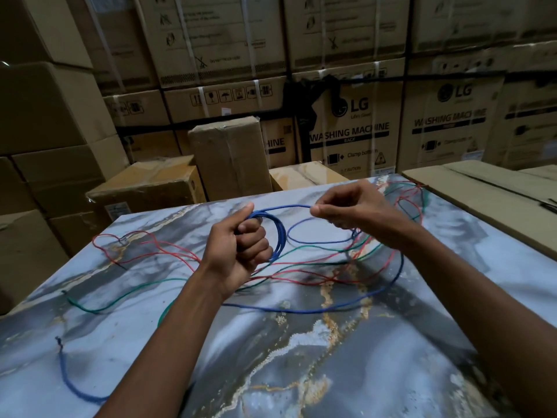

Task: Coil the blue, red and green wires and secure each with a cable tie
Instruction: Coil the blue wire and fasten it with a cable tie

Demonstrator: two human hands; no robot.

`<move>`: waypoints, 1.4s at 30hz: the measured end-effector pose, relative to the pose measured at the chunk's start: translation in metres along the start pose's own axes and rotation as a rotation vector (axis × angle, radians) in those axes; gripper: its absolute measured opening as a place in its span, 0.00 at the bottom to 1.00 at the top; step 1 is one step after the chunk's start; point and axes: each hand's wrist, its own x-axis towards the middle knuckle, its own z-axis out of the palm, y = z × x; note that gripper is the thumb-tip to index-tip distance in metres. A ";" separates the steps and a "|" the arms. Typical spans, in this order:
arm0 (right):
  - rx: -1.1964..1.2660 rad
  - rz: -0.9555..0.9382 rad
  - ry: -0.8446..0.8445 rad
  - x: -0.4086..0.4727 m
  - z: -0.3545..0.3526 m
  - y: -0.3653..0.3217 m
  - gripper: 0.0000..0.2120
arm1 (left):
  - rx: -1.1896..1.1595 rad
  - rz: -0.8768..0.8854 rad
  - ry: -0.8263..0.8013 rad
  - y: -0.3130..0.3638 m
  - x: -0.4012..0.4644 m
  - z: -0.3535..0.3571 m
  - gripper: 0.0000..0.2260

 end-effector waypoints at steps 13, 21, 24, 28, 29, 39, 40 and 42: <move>-0.461 -0.147 0.056 0.004 -0.014 0.018 0.11 | -0.399 0.235 0.261 0.017 0.010 -0.026 0.21; -0.520 -0.263 0.173 0.005 -0.004 0.017 0.12 | -0.341 0.278 0.329 0.020 0.012 -0.028 0.21; -0.779 -0.383 0.131 0.004 0.013 0.014 0.11 | -0.271 0.278 0.254 0.014 0.014 -0.026 0.21; -0.922 -0.430 -0.006 0.001 0.037 0.006 0.09 | -0.210 0.291 0.139 0.010 0.018 -0.026 0.20; -0.937 -0.448 -0.034 0.000 0.043 0.004 0.09 | -0.178 0.298 0.128 0.009 0.018 -0.026 0.19; -0.832 -0.582 -0.057 -0.006 0.067 -0.007 0.07 | 0.060 0.312 0.156 -0.007 0.022 -0.012 0.17; -0.810 -0.599 -0.031 -0.006 0.068 -0.008 0.07 | 0.073 0.320 0.169 -0.009 0.023 -0.012 0.17; -0.756 -0.631 0.011 -0.006 0.069 -0.008 0.06 | 0.110 0.328 0.170 -0.012 0.023 -0.011 0.17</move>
